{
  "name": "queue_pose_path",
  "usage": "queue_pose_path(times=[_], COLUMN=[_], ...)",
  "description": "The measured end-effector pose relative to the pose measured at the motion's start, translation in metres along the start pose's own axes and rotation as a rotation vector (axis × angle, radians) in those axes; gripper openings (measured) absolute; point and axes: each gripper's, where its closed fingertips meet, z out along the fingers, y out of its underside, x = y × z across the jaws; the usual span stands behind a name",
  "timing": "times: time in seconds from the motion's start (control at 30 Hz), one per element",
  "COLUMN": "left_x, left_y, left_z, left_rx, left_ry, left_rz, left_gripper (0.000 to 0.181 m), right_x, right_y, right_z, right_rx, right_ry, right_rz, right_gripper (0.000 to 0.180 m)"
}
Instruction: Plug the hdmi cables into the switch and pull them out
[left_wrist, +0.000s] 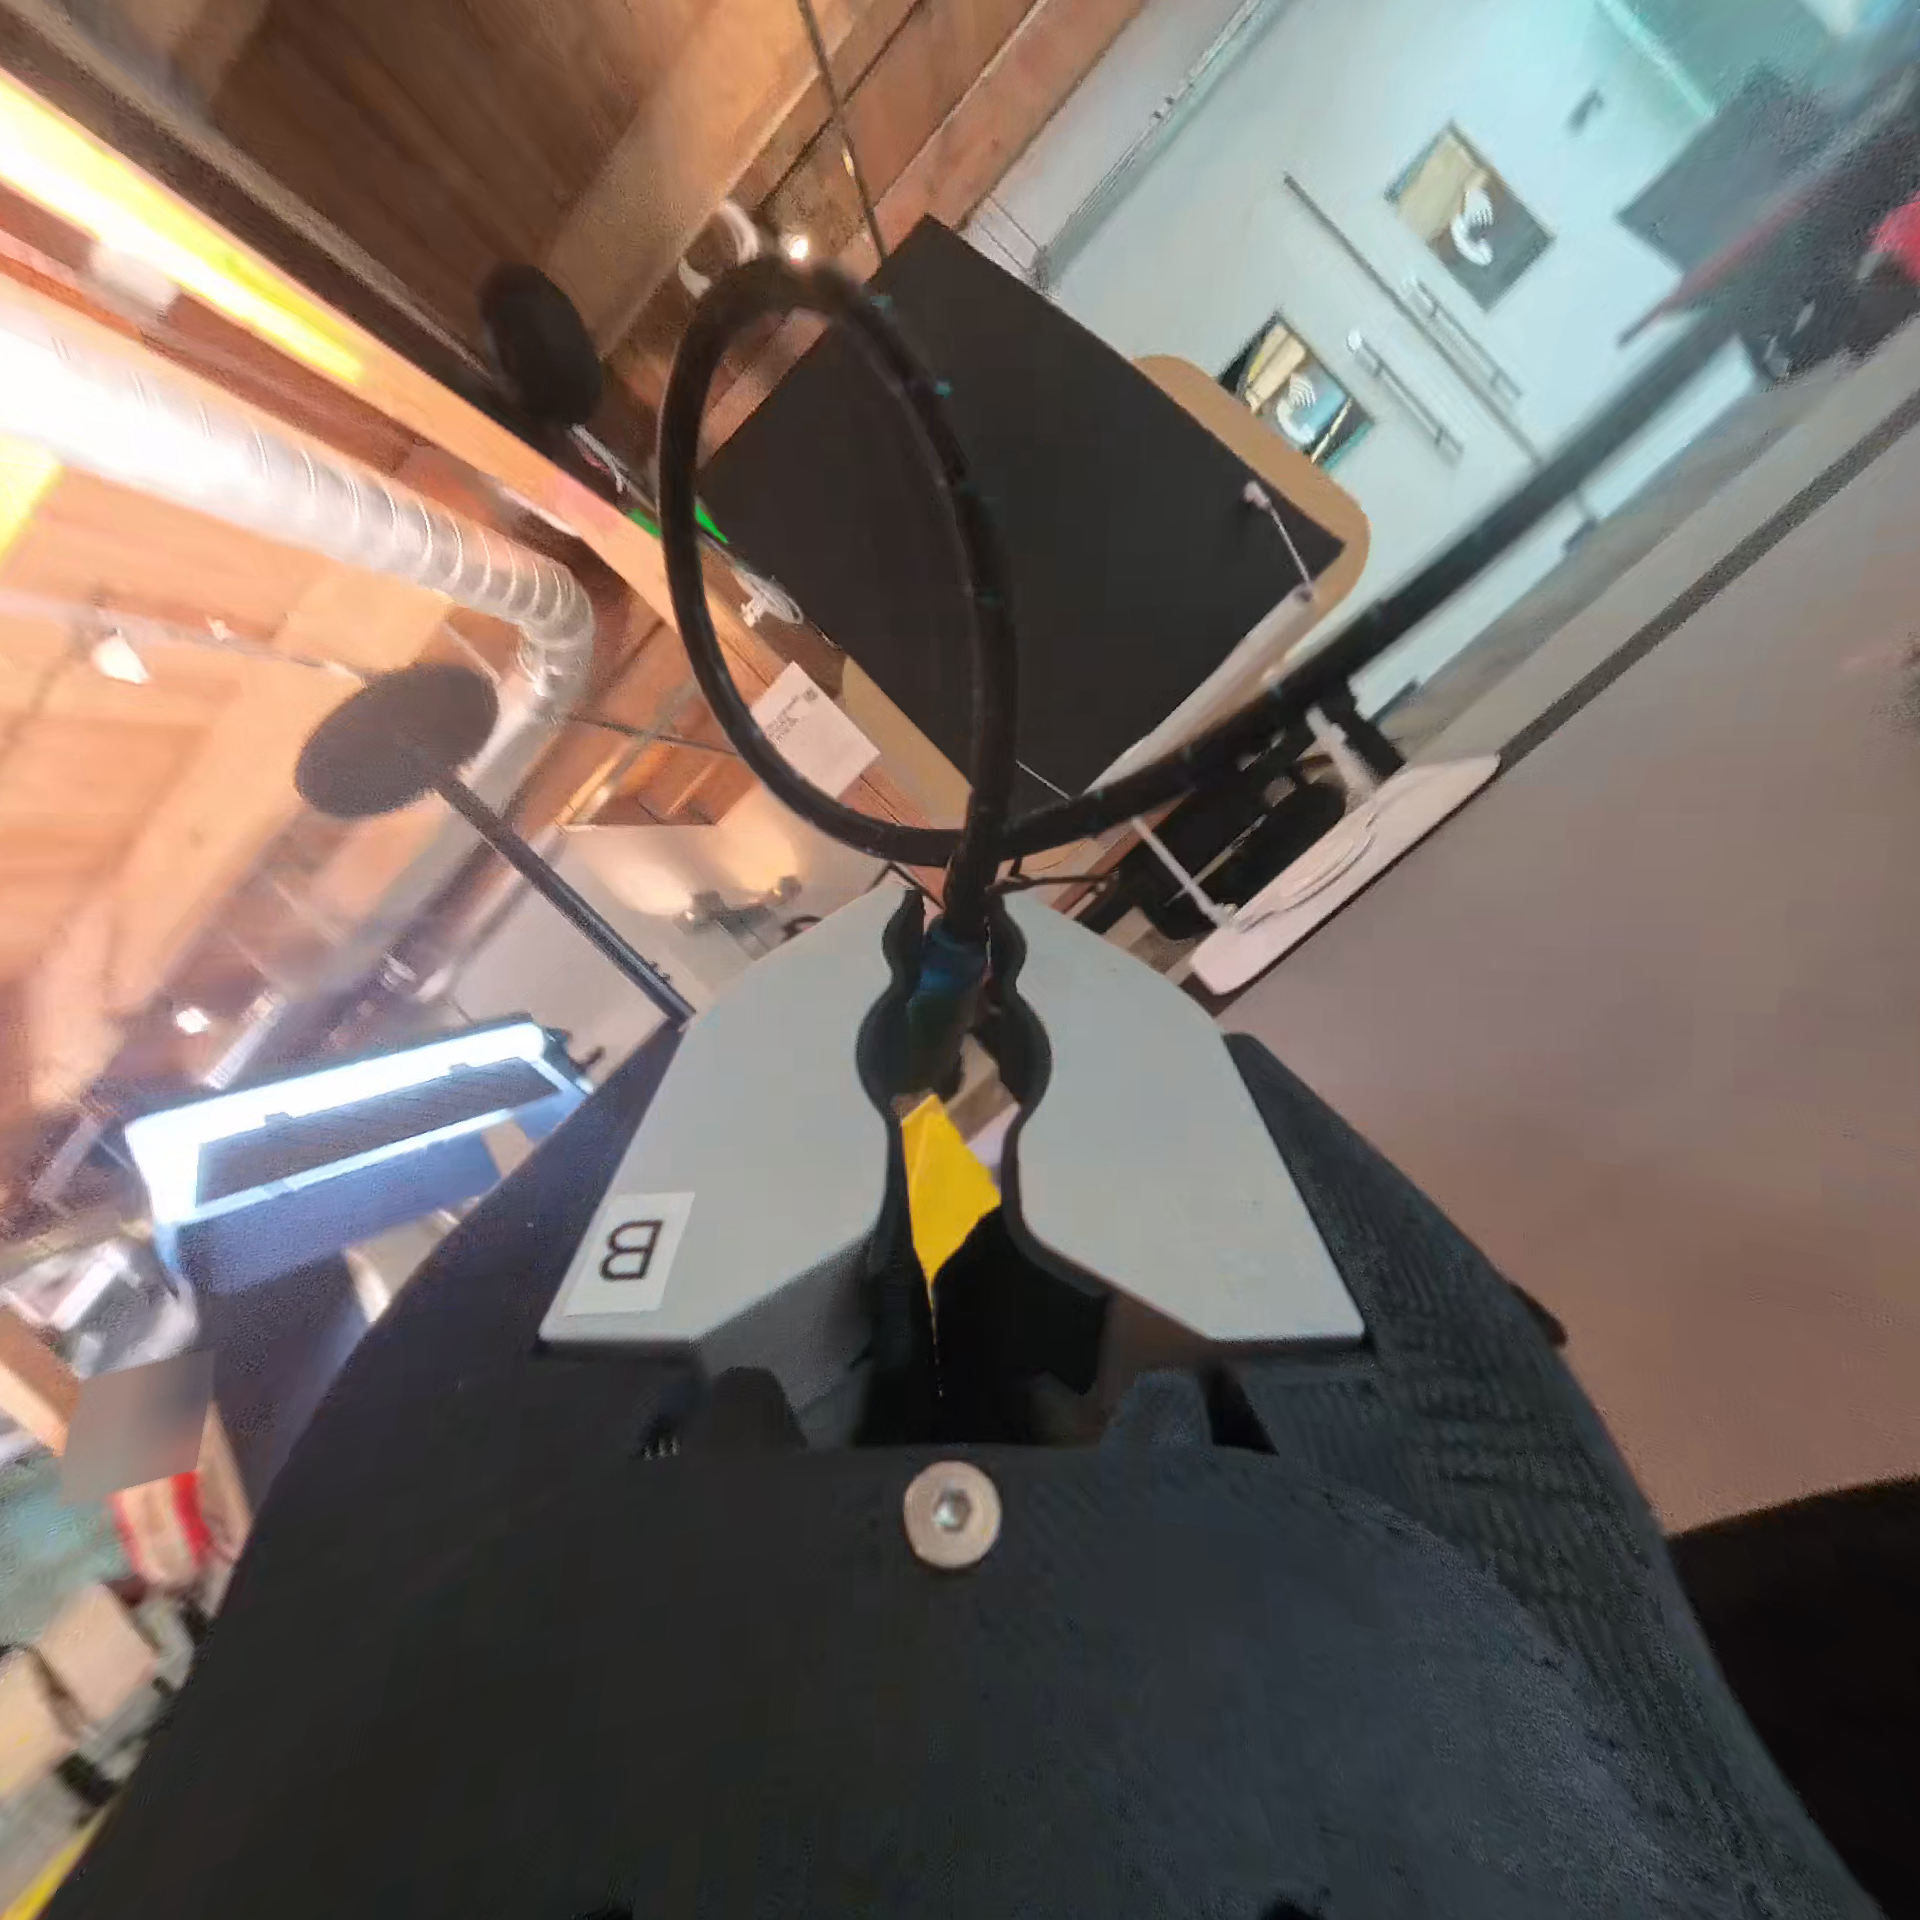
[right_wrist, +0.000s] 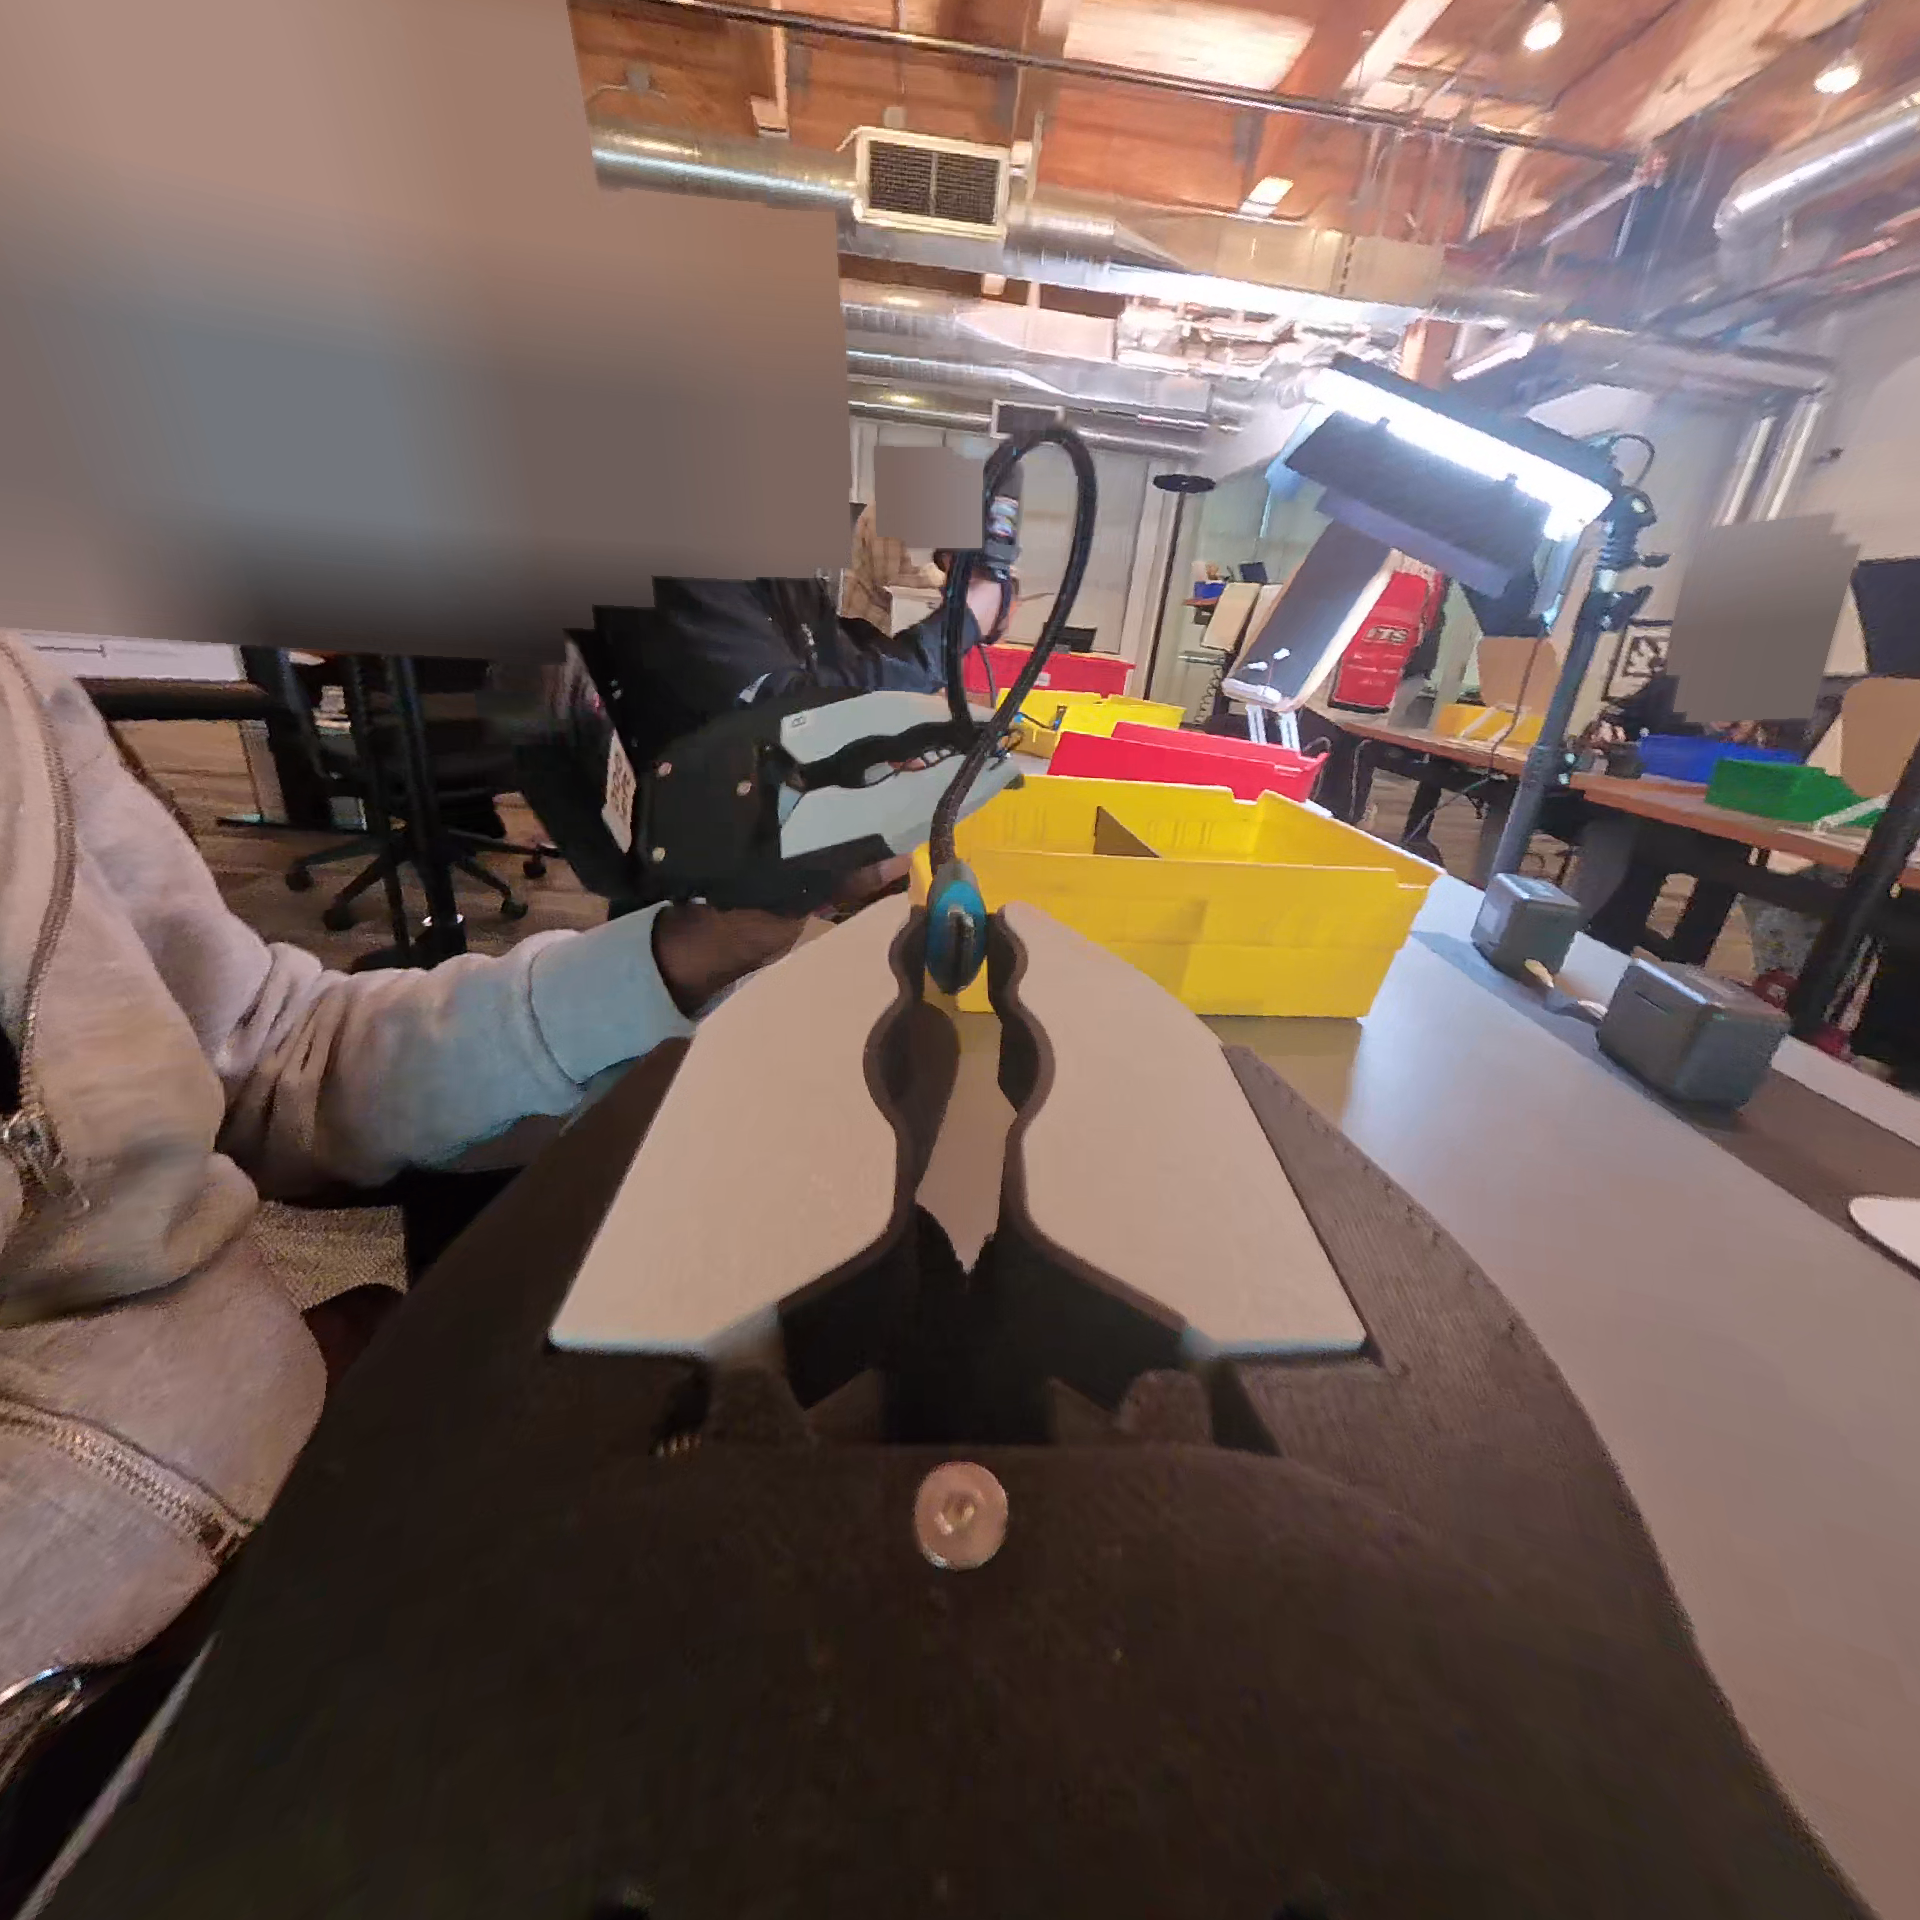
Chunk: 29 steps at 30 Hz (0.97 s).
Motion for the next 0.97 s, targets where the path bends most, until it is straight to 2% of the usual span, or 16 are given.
queue_pose_path(times=[0.1,0.2,0.33,0.4,0.5,0.57,0.7,0.77,0.83,0.97], left_x=[0.009,0.028,0.038,0.033,0.031,0.050,0.106,0.130,0.137,0.123], left_y=[-0.012,-0.001,0.005,-0.003,-0.011,-0.022,-0.064,-0.075,-0.088,-0.106], left_z=[0.000,0.006,0.005,0.002,-0.001,-0.007,-0.035,-0.045,-0.049,-0.049], left_rx=[0.021,-0.039,-0.052,0.002,0.039,0.011,-0.072,-0.161,-0.184,-0.031], left_ry=[0.002,0.116,0.304,0.353,0.408,0.575,1.129,1.317,1.455,1.524], left_rz=[-0.031,-0.158,-0.527,-0.712,-0.892,-1.032,-1.447,-1.621,-1.765,-1.994], left_gripper=[0.011,0.014,0.027,0.030,0.030,0.030,0.032,0.033,0.034,0.039], right_x=[-0.007,-0.008,0.000,0.005,0.010,0.012,0.008,0.005,-0.001,-0.038], right_y=[0.005,0.008,0.010,0.013,0.018,0.023,0.032,0.029,0.019,-0.003], right_z=[0.005,0.008,0.010,0.010,0.010,0.012,0.017,0.019,0.019,0.032], right_rx=[0.004,0.013,-0.018,-0.050,-0.105,-0.157,-0.229,-0.209,-0.149,0.016], right_ry=[-0.030,0.015,0.144,0.214,0.286,0.325,0.344,0.349,0.344,0.223], right_rz=[-0.038,-0.102,-0.255,-0.335,-0.449,-0.548,-0.702,-0.715,-0.711,-0.761], right_gripper=[0.011,0.011,0.011,0.011,0.011,0.011,0.011,0.011,0.011,0.011])
